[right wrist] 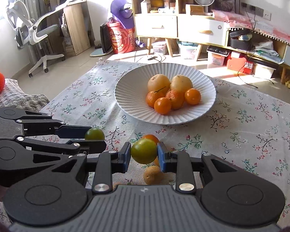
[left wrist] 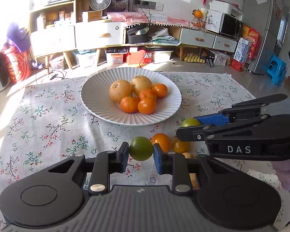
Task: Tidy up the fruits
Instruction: 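Carry both held green fruits over the white bowl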
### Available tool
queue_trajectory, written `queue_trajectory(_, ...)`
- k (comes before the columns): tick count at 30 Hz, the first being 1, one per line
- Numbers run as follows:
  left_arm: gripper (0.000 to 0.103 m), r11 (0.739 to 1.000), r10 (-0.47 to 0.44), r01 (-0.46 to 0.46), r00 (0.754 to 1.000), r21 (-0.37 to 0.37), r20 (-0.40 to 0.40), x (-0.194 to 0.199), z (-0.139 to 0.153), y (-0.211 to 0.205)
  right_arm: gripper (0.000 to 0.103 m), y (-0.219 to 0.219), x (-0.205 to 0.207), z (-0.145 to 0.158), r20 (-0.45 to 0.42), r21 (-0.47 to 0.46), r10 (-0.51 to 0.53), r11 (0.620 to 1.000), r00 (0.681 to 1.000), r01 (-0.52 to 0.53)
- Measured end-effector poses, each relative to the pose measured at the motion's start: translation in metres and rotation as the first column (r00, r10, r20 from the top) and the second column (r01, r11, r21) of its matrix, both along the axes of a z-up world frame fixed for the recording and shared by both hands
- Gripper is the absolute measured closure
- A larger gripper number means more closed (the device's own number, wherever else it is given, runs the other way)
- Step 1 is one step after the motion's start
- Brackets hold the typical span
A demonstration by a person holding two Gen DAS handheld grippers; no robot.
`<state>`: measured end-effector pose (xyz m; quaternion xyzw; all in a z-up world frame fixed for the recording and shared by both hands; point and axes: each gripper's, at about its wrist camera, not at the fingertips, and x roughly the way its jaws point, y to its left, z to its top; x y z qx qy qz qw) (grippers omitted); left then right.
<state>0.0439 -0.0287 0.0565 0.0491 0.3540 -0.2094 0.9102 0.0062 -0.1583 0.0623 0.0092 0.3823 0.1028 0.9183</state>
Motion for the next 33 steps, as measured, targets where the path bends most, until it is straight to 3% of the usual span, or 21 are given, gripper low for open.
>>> queue_trajectory(14, 0.085, 0.997, 0.068, -0.07, 0.997, 0.043, 0.045, 0.053, -0.004, -0.008, 0.077, -0.034, 0.038, -0.001, 0.036, 0.08, -0.091, 0.993, 0.995, 0.088)
queue_trajectory(20, 0.085, 0.995, 0.101, -0.102, 0.994, 0.015, 0.03, 0.076, -0.012, -0.01, 0.077, -0.037, 0.052, -0.008, 0.04, 0.052, -0.093, 0.995, 0.995, 0.091)
queue_trajectory(33, 0.085, 0.991, 0.133, -0.133, 0.991, 0.029, 0.02, 0.093, -0.021, -0.011, 0.077, -0.04, 0.066, -0.018, 0.033, 0.002, -0.076, 0.997, 0.997, 0.076)
